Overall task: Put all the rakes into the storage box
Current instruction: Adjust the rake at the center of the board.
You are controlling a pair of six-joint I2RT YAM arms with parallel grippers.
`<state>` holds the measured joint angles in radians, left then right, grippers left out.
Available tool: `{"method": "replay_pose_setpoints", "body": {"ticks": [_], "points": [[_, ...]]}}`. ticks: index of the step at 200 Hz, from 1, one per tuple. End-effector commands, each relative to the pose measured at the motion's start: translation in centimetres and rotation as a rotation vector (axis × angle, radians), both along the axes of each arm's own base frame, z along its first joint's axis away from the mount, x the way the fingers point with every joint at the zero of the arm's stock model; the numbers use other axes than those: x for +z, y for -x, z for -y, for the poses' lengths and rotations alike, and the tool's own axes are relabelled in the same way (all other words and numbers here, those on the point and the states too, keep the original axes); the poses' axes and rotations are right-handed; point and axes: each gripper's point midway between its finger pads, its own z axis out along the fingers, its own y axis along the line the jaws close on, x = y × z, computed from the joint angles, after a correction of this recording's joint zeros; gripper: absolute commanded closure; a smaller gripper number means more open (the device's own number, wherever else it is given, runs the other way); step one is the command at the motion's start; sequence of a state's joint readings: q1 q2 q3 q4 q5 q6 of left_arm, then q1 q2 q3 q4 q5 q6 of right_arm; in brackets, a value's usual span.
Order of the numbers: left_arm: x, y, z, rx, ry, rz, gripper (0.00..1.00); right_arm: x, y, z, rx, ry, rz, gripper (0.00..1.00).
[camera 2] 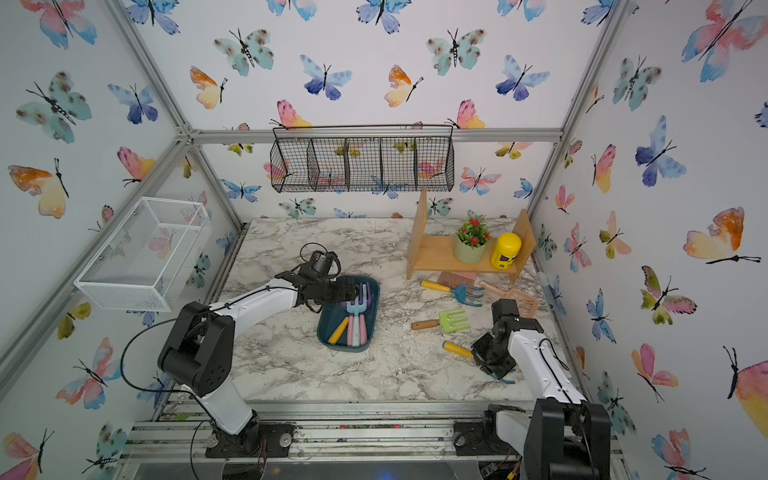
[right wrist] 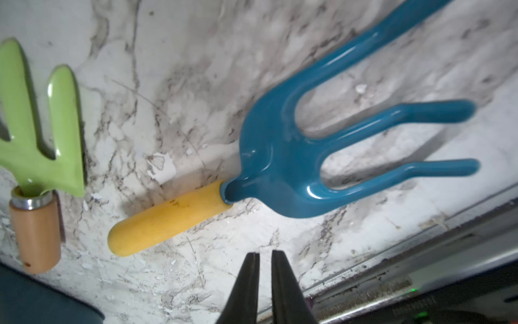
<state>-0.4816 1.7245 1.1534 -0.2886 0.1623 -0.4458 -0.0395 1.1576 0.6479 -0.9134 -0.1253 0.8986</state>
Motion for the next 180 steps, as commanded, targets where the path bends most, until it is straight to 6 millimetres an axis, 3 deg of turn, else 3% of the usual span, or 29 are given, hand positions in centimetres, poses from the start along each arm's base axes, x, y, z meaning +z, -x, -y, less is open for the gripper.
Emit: {"method": "replay_pose_setpoints", "body": {"ticks": [1,55,104,180], "points": [[0.3,0.1,-0.1,-0.005,0.0,0.008,0.13,-0.2,1.1,1.5,-0.115,0.086,-0.064,0.89],[0.3,0.1,-0.4,-0.003,-0.021,0.012,0.13,-0.6,1.1,2.7,-0.195,0.16,-0.143,0.9],[0.4,-0.2,-0.8,0.007,-0.038,0.018,0.13,-0.7,-0.6,4.3,-0.176,0.251,-0.187,0.88],[1.0,-0.9,-2.3,0.042,-0.051,0.03,0.13,-2.5,-4.5,5.9,-0.107,0.336,-0.238,0.87]]}}
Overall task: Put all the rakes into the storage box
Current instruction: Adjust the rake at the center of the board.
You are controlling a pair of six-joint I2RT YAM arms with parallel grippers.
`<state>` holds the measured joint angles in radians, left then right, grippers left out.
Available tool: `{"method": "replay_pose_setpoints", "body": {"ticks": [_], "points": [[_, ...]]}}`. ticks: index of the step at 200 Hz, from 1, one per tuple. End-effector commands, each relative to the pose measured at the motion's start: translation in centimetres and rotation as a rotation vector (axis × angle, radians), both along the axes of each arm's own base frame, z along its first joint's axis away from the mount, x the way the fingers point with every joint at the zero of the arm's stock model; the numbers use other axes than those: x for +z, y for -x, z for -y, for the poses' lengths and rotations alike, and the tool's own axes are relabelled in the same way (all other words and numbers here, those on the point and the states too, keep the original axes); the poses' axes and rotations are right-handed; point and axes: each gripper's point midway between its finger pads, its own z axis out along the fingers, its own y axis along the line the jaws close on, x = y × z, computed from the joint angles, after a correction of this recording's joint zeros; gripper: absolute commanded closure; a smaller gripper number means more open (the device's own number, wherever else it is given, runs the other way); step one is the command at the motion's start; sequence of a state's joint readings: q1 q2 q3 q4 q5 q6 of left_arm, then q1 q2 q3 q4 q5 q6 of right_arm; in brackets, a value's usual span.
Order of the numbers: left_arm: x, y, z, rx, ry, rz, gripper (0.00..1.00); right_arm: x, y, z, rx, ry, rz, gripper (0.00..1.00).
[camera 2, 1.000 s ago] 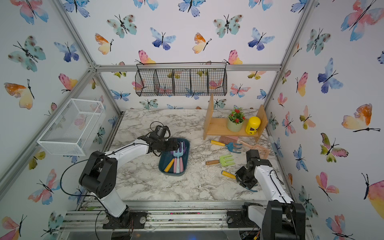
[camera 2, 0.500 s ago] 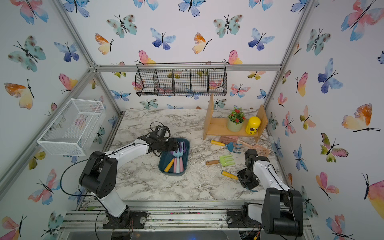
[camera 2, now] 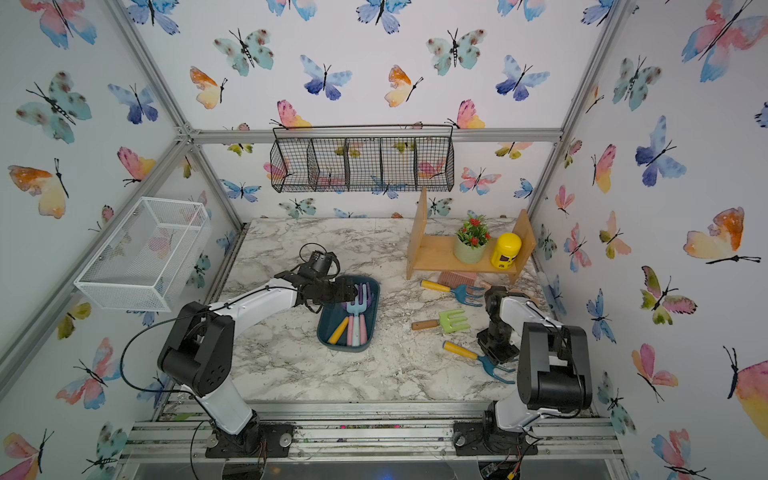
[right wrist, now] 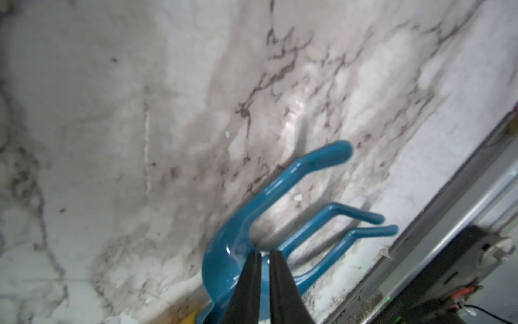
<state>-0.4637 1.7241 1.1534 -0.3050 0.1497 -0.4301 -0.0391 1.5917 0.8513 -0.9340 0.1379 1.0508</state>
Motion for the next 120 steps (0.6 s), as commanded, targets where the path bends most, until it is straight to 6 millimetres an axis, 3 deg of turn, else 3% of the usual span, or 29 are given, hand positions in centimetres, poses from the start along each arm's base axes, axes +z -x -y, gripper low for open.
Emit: {"method": "replay_pose_setpoints", "body": {"ticks": [1,25,48,75,120], "points": [[1.2,-0.7,-1.4,0.03,-0.027,0.034,0.13,0.2,-1.8,1.3,0.041,0.07,0.011,0.87],[1.3,-0.9,-1.8,0.043,-0.026,0.034,0.13,0.2,-4.1,1.7,0.06,0.088,0.027,0.87],[1.4,-1.0,-2.0,0.048,-0.026,0.037,0.13,-0.6,-7.6,1.1,0.113,0.039,0.069,0.87],[1.5,-1.0,-2.1,0.052,-0.031,0.037,0.13,-2.0,-11.7,-0.9,0.202,-0.084,0.113,0.9],[1.6,-1.1,-2.3,0.058,-0.034,0.042,0.13,-2.1,-16.4,-3.6,0.328,-0.151,0.188,0.9]]}}
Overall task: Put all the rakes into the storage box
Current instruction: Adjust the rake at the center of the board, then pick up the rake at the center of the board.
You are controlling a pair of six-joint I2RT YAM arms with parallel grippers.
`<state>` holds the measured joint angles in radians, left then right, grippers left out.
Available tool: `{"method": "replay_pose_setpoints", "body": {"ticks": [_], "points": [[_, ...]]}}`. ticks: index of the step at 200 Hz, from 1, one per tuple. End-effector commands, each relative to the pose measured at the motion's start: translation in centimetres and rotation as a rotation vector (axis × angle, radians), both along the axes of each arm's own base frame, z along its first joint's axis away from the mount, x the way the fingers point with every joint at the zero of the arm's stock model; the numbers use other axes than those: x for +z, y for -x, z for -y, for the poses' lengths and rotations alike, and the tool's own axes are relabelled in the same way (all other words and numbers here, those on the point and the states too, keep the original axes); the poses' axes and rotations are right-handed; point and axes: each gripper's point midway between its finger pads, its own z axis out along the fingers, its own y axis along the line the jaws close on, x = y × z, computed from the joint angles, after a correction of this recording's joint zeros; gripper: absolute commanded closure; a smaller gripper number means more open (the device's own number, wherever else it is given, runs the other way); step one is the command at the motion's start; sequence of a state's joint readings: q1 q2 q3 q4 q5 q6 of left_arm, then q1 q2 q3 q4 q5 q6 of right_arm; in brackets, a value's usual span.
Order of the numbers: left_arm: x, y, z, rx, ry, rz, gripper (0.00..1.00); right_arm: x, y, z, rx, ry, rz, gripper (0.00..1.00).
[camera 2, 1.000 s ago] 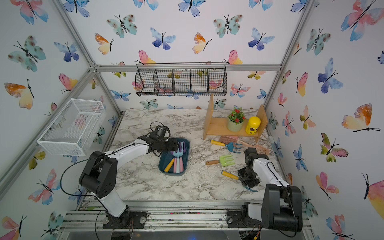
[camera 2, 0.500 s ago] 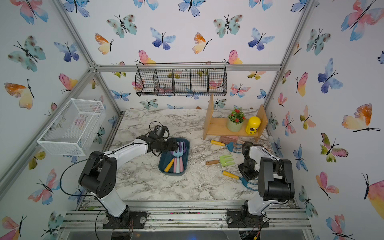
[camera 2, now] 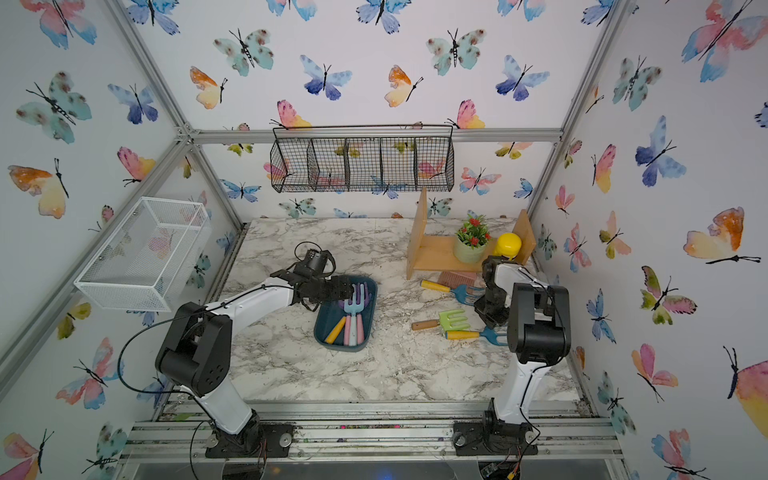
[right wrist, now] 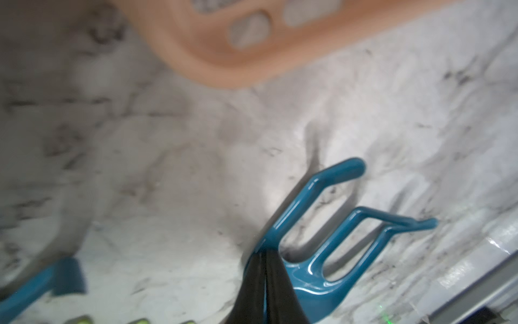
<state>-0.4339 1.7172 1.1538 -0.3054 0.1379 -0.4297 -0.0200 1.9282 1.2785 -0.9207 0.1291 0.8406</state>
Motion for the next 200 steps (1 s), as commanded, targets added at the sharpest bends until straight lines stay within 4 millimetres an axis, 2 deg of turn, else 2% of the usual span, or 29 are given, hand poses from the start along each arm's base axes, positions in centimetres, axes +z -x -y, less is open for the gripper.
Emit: {"method": "replay_pose_setpoints", "body": {"ticks": [1,25,41,58,97,125,152,164,182,200], "points": [[1.3,-0.4,-1.0,0.022,-0.028,0.031,0.13,-2.2,-4.2,-3.4,0.11,-0.126,0.096,0.9],[1.4,-0.4,-0.9,0.022,-0.023,0.031,0.13,-2.0,-6.0,-6.8,0.226,-0.165,0.127,0.9],[1.4,-0.3,-0.9,0.021,-0.02,0.028,0.13,-1.4,-6.4,-9.6,0.321,-0.158,0.139,0.9],[1.4,-0.2,-0.9,0.021,-0.02,0.03,0.13,0.0,-6.0,-11.0,0.35,-0.123,0.18,0.9],[1.2,-0.2,-0.8,0.016,-0.01,0.024,0.13,3.7,-3.9,-10.2,0.276,-0.095,0.284,0.85],[1.0,-0.2,-0.5,0.011,-0.001,0.017,0.13,4.8,-2.1,-10.1,0.268,-0.111,0.292,0.76],[1.0,-0.2,-0.4,0.011,0.004,0.015,0.13,4.0,0.2,-10.5,0.228,-0.164,0.237,0.64],[1.0,-0.2,-0.5,0.012,0.003,0.019,0.13,2.9,1.3,-11.3,0.218,-0.22,0.209,0.52],[1.1,-0.1,-0.6,0.014,0.0,0.022,0.13,1.7,2.7,-12.0,0.212,-0.274,0.172,0.49],[1.1,-0.1,-0.6,0.012,-0.003,0.023,0.13,1.2,3.6,-11.3,0.203,-0.246,0.148,0.48]]}}
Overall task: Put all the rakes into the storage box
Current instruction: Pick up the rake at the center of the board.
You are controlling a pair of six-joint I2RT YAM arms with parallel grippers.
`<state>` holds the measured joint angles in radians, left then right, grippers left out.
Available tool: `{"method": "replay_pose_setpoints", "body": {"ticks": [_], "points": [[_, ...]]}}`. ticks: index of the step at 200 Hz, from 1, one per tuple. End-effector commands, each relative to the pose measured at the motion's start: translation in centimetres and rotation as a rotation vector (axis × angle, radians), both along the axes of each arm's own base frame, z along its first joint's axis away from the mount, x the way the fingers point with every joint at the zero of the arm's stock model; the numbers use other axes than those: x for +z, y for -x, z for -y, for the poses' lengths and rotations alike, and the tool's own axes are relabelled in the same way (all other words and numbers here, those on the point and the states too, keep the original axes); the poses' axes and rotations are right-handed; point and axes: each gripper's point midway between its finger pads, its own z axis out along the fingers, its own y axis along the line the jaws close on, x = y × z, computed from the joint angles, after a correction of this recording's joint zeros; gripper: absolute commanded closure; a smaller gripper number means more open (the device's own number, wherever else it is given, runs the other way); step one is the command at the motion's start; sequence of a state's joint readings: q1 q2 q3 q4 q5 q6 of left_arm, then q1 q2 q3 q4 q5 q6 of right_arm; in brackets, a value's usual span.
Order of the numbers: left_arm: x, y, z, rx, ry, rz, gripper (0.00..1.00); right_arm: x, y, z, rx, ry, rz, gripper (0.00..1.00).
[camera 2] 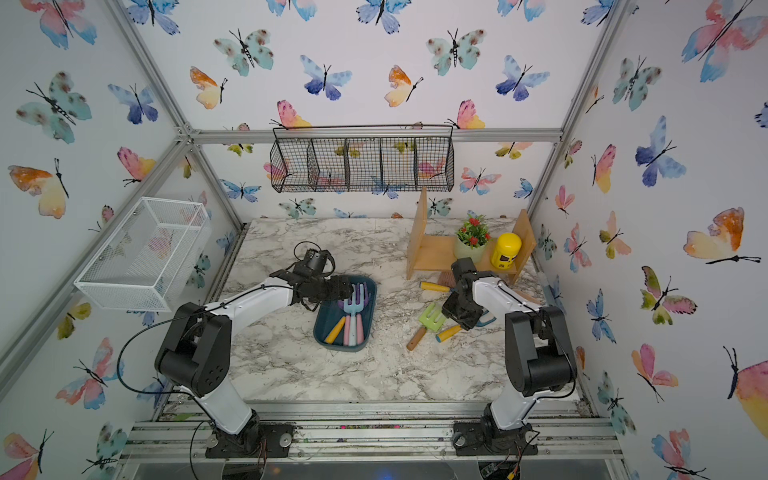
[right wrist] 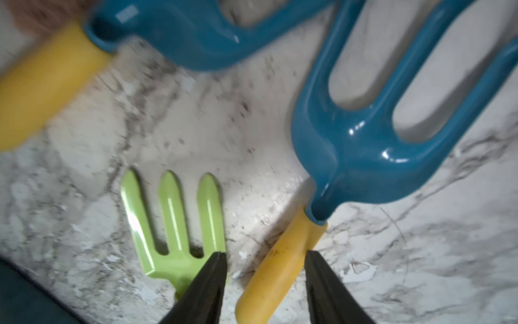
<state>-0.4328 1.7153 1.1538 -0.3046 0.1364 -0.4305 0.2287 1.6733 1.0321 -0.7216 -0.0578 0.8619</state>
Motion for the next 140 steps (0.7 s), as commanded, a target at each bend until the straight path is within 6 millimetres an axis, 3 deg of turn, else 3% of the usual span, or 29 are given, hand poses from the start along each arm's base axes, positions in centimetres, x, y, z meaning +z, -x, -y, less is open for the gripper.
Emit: {"method": "replay_pose_setpoints", "body": {"ticks": [1,28,53,89,140], "points": [[1.1,-0.1,-0.6,0.01,-0.003,0.022,0.13,-0.5,1.3,-0.4,-0.019,-0.03,-0.047,0.48],[1.1,-0.1,-0.5,0.008,-0.003,0.022,0.13,-0.7,2.4,0.6,-0.023,0.019,-0.064,0.48],[1.0,-0.1,-0.4,0.005,0.003,0.016,0.13,-2.2,3.4,0.9,-0.03,0.03,-0.094,0.5],[1.4,0.0,-0.1,-0.004,0.017,0.021,0.13,-4.0,5.7,2.0,-0.049,0.074,-0.151,0.71],[2.3,0.4,1.7,-0.079,0.106,0.019,0.07,-2.7,8.7,3.6,-0.105,0.127,-0.152,0.83]]}}
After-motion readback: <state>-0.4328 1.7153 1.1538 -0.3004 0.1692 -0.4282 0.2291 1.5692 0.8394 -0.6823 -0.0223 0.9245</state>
